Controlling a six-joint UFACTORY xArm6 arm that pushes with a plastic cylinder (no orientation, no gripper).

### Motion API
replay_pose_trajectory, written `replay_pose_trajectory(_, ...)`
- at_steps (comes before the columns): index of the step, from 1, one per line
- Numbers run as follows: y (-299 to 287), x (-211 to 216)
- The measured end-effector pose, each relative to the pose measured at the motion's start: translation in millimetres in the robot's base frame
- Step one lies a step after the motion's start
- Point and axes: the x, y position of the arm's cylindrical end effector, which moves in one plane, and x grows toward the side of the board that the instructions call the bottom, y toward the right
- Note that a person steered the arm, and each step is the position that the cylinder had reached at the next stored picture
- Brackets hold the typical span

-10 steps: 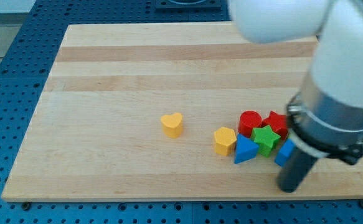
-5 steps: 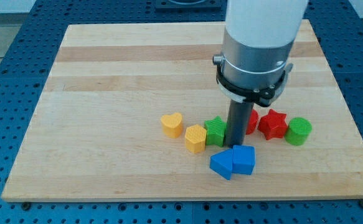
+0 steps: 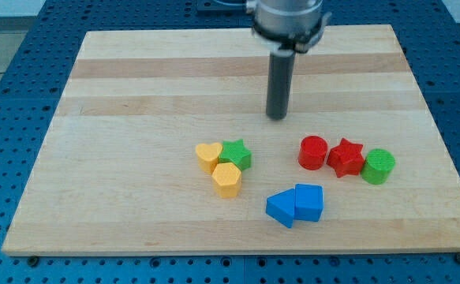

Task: Put the yellow hexagon green star and red heart into the yellow heart

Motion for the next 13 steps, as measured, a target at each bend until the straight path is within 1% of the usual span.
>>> replay_pose_trajectory(1,96,-8)
replay_pose_trajectory(2,181,41)
replay_pose_trajectory(3,186,111)
replay_pose_trajectory(4,167,117)
replay_pose_trajectory(6,148,152)
replay_pose_trajectory(7,97,131)
replay_pose_trajectory(8,32,101)
replay_pose_trajectory(9,-23,86)
replay_pose_trajectory(10,-66,80)
replay_pose_trajectory(12,-123,64)
replay_pose_trajectory(13,-137,43)
